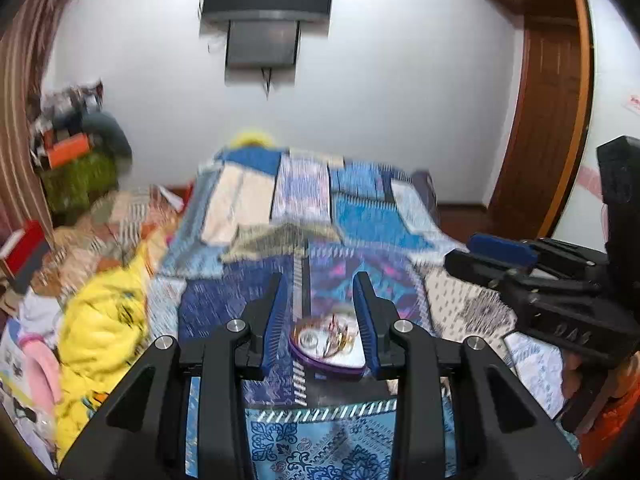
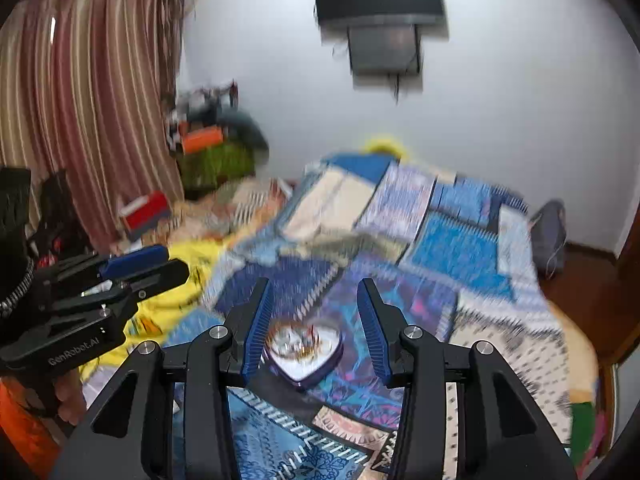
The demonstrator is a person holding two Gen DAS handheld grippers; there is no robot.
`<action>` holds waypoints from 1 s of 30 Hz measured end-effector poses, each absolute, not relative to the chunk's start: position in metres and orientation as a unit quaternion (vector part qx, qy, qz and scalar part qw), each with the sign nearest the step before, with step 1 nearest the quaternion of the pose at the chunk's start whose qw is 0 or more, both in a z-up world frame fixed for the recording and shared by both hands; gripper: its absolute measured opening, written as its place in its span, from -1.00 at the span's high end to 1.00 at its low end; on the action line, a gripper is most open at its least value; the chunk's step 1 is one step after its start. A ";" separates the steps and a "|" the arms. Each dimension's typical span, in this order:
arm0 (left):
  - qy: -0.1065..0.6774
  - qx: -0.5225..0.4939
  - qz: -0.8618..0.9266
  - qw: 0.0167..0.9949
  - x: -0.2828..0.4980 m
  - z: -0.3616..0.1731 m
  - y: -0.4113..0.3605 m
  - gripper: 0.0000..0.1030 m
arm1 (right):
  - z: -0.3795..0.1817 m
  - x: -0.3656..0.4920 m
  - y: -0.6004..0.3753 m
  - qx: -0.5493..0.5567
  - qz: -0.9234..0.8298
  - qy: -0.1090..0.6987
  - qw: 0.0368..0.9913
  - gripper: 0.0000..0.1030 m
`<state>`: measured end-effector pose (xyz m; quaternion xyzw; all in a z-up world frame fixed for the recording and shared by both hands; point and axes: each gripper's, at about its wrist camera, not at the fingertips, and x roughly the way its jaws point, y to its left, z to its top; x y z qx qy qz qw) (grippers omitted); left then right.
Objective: Organize jewelry
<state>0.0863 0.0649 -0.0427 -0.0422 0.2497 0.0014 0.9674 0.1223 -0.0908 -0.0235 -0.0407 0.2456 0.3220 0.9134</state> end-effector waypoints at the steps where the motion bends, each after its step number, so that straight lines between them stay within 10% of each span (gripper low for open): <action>1: 0.237 -0.040 0.003 0.971 0.078 -0.034 0.063 0.33 | -0.017 0.117 -0.094 -0.037 0.322 0.235 0.916 0.23; 12: 0.106 -0.030 0.020 0.994 -0.003 0.035 0.046 -0.12 | 0.039 0.047 -0.120 0.010 0.294 0.106 0.950 -0.51; 19: 0.083 -0.024 0.050 0.995 -0.022 0.039 0.043 -0.93 | 0.039 0.032 -0.123 0.015 0.261 0.074 0.962 -1.00; 30: 0.096 -0.048 0.061 0.992 -0.026 0.031 0.053 -0.96 | 0.035 0.024 -0.125 0.009 0.264 0.080 0.961 -1.00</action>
